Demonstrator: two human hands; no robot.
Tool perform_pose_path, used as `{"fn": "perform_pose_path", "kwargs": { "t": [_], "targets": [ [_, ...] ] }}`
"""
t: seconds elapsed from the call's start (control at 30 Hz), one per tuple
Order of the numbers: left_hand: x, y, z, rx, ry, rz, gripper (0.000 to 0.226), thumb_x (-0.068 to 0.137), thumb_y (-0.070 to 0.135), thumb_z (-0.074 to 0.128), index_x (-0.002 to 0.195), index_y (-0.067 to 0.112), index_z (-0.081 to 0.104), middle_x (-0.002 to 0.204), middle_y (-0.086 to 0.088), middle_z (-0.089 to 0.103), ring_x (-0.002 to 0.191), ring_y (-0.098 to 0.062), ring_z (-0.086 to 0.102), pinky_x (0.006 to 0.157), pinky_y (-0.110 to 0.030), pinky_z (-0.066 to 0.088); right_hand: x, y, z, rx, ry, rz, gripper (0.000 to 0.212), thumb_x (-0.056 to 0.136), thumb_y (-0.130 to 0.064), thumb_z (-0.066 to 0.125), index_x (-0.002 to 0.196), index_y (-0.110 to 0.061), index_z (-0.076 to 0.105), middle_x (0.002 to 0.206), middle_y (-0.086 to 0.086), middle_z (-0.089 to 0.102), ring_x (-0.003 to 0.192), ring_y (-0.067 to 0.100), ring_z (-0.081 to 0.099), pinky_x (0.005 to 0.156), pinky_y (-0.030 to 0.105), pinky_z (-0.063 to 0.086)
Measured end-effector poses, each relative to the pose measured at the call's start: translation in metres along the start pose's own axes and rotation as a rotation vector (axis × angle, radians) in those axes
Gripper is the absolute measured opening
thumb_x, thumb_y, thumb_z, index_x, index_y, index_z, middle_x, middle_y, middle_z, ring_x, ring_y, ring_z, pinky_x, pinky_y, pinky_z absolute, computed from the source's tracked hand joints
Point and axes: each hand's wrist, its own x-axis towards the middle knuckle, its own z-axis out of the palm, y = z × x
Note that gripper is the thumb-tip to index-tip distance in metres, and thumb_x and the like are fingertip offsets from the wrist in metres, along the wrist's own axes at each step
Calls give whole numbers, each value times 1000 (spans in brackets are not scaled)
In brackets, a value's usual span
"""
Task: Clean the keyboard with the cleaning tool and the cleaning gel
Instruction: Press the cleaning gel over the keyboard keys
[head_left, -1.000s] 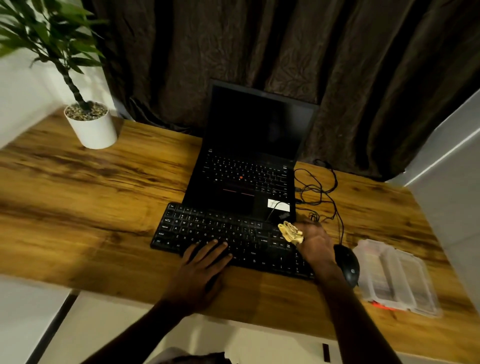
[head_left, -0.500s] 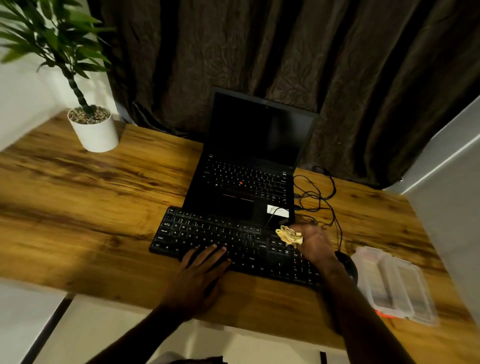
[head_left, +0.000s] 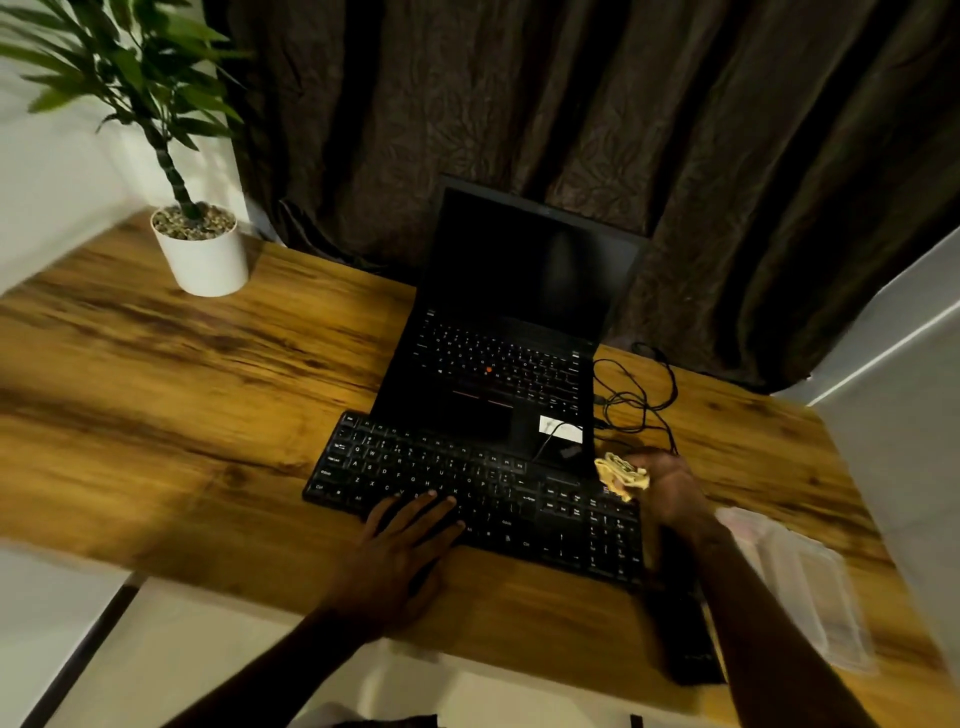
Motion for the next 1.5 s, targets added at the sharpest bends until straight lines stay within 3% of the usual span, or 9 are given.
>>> {"fn": "perform_pose_path", "kwargs": {
  "t": [0.17, 0.33, 0.5, 0.7, 1.0, 1.17, 1.27, 1.37, 1.5],
  "targets": [
    [0, 0, -1, -8, -23, -13, 54, 96, 50, 42, 147, 34, 40, 159, 6, 31, 148, -19, 25, 115, -50, 16, 10, -2, 9, -21, -25, -65, 32, 76, -26, 82, 106, -33, 74, 99, -6, 75, 85, 9, 66, 68, 17, 46],
    [-2, 0, -1, -9, -19, -16, 54, 96, 50, 42, 147, 34, 40, 159, 6, 31, 148, -19, 25, 115, -50, 16, 9, -4, 6, -38, -49, -95, 37, 74, -26, 83, 110, -30, 73, 103, -2, 74, 94, 17, 66, 79, 30, 53],
    [-1, 2, -4, -9, 7, -1, 54, 93, 48, 44, 145, 32, 44, 157, 4, 35, 146, -21, 30, 113, -50, 19, -14, 5, -18, 25, -19, -80, 26, 82, -11, 77, 107, -10, 73, 98, 1, 73, 84, 14, 66, 64, 8, 44],
    [-2, 1, -4, -24, 16, -7, 54, 93, 47, 47, 145, 33, 43, 158, 5, 33, 147, -18, 26, 115, -49, 18, -14, -28, -8, 30, -72, -131, 33, 81, 1, 72, 110, -14, 73, 99, -1, 73, 85, 13, 66, 76, 27, 53],
    [-1, 2, -6, -7, 27, 2, 54, 91, 46, 48, 144, 33, 45, 157, 5, 35, 146, -19, 29, 114, -49, 19, -23, 6, -25, 42, -48, -95, 24, 81, -5, 76, 92, -26, 74, 79, -14, 69, 76, 1, 64, 63, 10, 46],
    [0, 1, -6, 2, 23, 0, 54, 91, 46, 48, 143, 33, 46, 157, 5, 35, 146, -18, 26, 114, -49, 18, -17, -3, -9, 8, -26, -91, 34, 80, -2, 74, 110, -18, 73, 106, -2, 73, 88, 8, 65, 74, 14, 49],
    [0, 1, -6, -6, 26, 3, 53, 91, 46, 47, 143, 32, 47, 156, 4, 37, 145, -19, 28, 114, -50, 19, -15, -10, -8, 33, -41, -112, 34, 80, 3, 72, 109, -15, 72, 99, -9, 67, 84, 7, 62, 73, 12, 48],
    [-1, 1, -5, -11, 31, 8, 54, 92, 46, 47, 144, 32, 45, 157, 4, 35, 146, -19, 26, 114, -51, 20, -12, 8, -9, 24, -40, -85, 32, 79, -15, 79, 109, -19, 73, 105, -1, 73, 92, 12, 66, 80, 26, 56],
    [-1, 1, -4, -2, 34, 5, 53, 92, 46, 47, 144, 32, 46, 156, 4, 36, 146, -19, 27, 114, -50, 19, -16, 23, -13, 2, -13, -56, 24, 79, -11, 79, 101, -18, 75, 94, -5, 74, 81, 3, 65, 65, 8, 44]
  ]
}}
